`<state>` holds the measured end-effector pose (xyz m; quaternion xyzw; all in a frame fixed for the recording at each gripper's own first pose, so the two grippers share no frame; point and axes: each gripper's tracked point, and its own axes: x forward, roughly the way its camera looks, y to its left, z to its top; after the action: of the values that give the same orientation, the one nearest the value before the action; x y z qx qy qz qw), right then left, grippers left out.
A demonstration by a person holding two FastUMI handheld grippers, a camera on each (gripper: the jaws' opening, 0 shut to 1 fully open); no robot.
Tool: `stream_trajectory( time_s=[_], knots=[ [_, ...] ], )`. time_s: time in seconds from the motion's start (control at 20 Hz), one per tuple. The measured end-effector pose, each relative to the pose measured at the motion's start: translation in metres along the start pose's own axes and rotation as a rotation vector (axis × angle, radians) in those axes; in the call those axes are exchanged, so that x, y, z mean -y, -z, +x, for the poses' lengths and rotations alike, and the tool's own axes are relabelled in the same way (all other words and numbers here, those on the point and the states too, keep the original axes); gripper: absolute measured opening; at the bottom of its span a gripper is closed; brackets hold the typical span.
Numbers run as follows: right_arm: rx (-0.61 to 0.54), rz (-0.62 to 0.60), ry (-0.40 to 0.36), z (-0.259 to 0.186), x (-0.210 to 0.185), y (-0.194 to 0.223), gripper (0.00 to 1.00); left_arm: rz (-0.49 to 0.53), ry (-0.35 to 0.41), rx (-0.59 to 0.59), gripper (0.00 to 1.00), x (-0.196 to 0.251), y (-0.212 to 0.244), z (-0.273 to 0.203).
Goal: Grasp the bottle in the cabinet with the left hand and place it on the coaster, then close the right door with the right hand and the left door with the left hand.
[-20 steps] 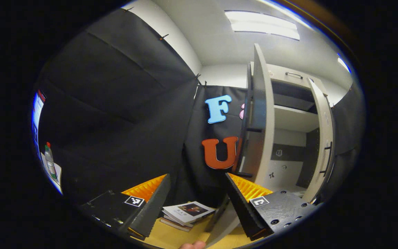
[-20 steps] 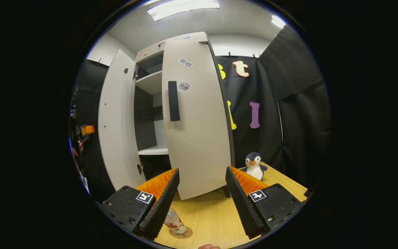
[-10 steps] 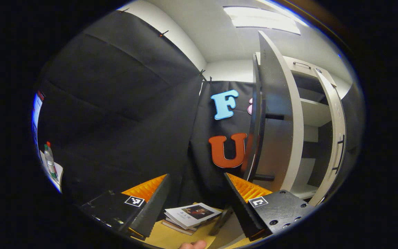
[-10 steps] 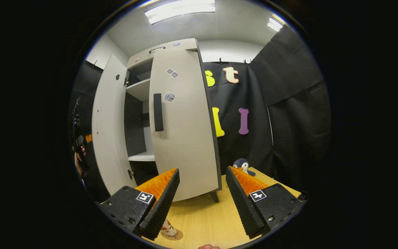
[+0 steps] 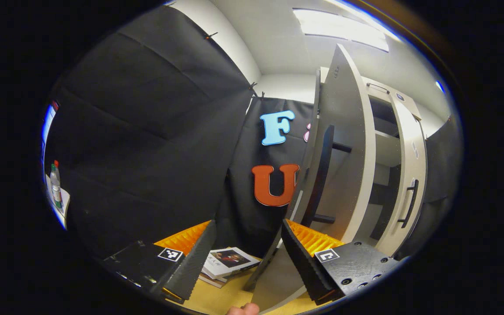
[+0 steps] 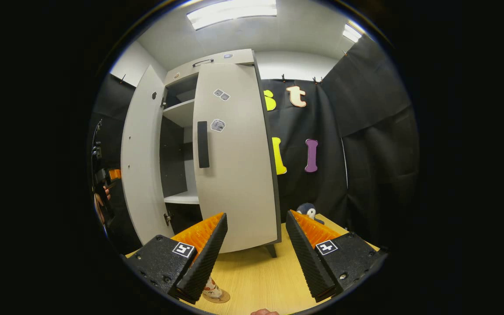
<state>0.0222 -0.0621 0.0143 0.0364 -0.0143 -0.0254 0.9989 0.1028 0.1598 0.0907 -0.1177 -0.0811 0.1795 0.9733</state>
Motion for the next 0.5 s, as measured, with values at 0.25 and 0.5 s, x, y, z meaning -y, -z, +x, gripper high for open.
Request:
stream_trajectory(
  time_s=[0.25, 0.5],
  knots=[
    [-0.005, 0.008, 0.01, -0.004, 0.0, -0.007, 0.83, -0.008, 0.134, -0.031, 0.94, 0.055, 0.016, -0.007],
    [0.003, -0.045, 0.07, -0.022, 0.014, -0.012, 0.83, -0.038, 0.239, -0.057, 0.94, 0.108, 0.033, 0.0]
  ],
)
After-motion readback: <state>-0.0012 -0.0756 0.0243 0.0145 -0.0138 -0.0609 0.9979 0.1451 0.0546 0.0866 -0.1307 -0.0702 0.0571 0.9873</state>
